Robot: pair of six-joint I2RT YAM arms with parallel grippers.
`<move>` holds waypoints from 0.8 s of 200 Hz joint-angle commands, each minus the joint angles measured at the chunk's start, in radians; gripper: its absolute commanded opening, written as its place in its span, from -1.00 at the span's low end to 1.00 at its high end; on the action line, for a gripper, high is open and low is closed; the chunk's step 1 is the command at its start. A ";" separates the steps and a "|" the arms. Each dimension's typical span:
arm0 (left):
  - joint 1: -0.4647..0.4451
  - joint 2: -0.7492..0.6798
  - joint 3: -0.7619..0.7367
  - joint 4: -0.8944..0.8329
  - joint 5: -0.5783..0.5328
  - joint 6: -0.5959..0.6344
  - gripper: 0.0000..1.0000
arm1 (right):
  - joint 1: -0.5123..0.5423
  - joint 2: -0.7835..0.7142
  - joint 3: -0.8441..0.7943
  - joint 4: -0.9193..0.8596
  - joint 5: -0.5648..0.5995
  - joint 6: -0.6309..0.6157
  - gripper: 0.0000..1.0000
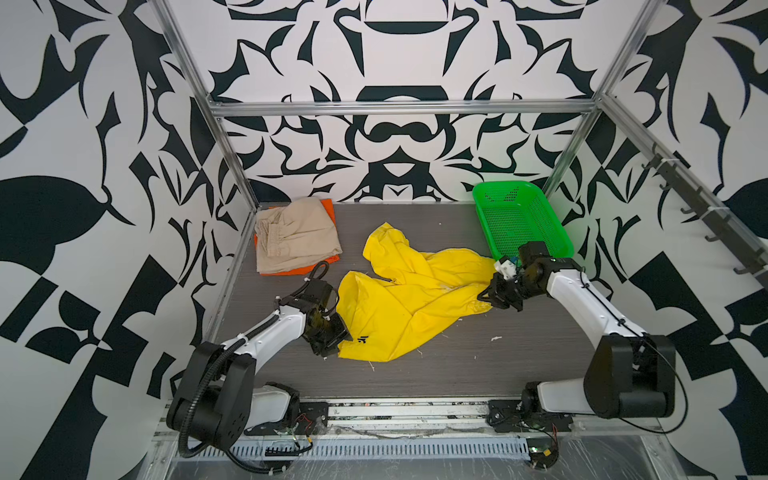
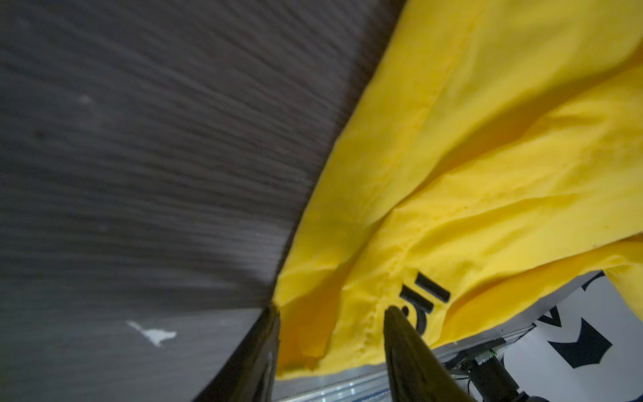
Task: Fold and stack the shorts
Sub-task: 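Lower the yellow shorts onto the table center with both grippers, then grasp the leg hem with the left gripper and lift shorts high with both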
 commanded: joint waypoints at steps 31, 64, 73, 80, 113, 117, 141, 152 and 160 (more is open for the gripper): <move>0.000 0.002 -0.023 0.029 0.048 -0.019 -0.41 | 0.001 -0.032 -0.009 0.001 -0.017 0.001 -1.00; -0.001 -0.093 -0.006 -0.021 0.039 -0.029 -0.88 | 0.001 -0.038 -0.005 0.010 -0.013 0.014 -1.00; -0.001 -0.124 0.011 -0.047 0.026 -0.029 -0.92 | 0.001 -0.047 0.002 0.015 -0.012 0.021 -1.00; 0.000 -0.149 0.027 -0.072 0.011 -0.030 -0.95 | 0.001 -0.055 0.010 0.022 -0.011 0.029 -1.00; 0.000 -0.262 0.118 -0.175 -0.079 -0.007 -1.00 | -0.001 -0.074 0.068 0.019 0.005 0.042 -1.00; -0.001 -0.271 0.131 -0.187 -0.091 0.003 -1.00 | 0.000 -0.076 0.077 0.017 0.009 0.043 -1.00; 0.001 -0.291 0.275 -0.297 -0.200 0.085 -1.00 | -0.007 -0.093 0.149 0.012 0.016 0.051 -1.00; 0.002 -0.287 0.364 -0.347 -0.264 0.135 -1.00 | -0.011 -0.100 0.204 -0.001 0.014 0.050 -1.00; 0.004 -0.281 0.423 -0.372 -0.307 0.175 -1.00 | -0.014 -0.103 0.253 -0.021 0.013 0.042 -1.00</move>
